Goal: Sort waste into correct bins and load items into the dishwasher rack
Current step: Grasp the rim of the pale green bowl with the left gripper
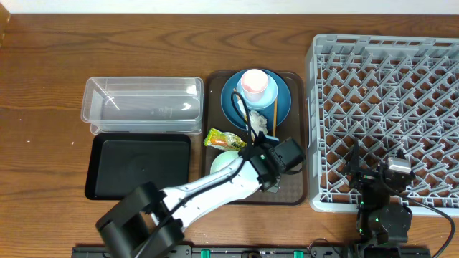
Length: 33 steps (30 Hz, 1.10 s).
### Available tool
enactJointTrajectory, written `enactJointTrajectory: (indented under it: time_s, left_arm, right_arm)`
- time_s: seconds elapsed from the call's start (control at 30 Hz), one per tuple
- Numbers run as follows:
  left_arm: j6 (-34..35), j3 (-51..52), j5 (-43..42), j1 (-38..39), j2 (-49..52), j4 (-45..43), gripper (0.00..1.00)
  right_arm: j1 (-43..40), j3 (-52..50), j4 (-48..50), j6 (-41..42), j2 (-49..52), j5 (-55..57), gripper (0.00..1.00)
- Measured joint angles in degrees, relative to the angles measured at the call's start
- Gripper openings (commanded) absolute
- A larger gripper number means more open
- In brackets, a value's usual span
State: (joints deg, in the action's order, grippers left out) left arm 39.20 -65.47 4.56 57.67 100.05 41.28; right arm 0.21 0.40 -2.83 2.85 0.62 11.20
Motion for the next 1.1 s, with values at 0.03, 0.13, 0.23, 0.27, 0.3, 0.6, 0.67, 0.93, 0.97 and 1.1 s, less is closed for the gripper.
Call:
enactJointTrajectory:
  time_s: [0.03,0.13,0.23,0.27,0.3,0.6,0.67,0.93,0.97,1.1]
  left_arm:
    - [0.0,0.0,-0.02,0.0,0.28,0.0,0.38]
    - [0.0,0.0,0.0,-0.02,0.76,-0.02,0.38]
    - [0.0,0.0,0.13,0.0,0.83,-0.02,0.38]
    - [0.0,0.0,0.15,0.0,0.85,-0.02,0.38]
    - [0.0,0.0,0.15,0.0,0.85,-0.02,0.38]
    - [0.0,0.83,1.49,0.0,2.03,-0.46,0.22]
    - [0.0,0.94,2.27,0.0,2.08,-0.44,0.2]
    - [-0.02,0.96,3.63,0.0,2.08,0.52,0.06]
    - [0.0,0.96,3.67,0.0,2.08,0.68,0.06]
    - [-0.02,0.96,4.04,-0.02,1.99,2.91,0.06]
  right_arm:
    - [0.0,0.0,0.0,0.0,0.0,0.0,0.99]
    - [0.0,0.0,0.02,0.0,0.0,0.0,0.99]
    - [0.0,0.0,0.0,0.0,0.0,0.0,0.99]
    - [0.0,0.0,0.0,0.0,0.0,0.0,0.99]
    - [0.0,0.0,0.02,0.0,0.0,0.0,0.99]
    - [0.0,0.0,0.02,0.0,0.0,0.0,0.99]
    - [0.0,0.0,0.02,0.0,0.0,0.0,0.99]
    - [0.0,0.0,0.02,0.0,0.0,0.0,0.99]
    - [0.0,0.0,0.0,0.0,0.0,0.0,0.99]
    - [0.0,0.0,0.02,0.0,0.0,0.0,0.99]
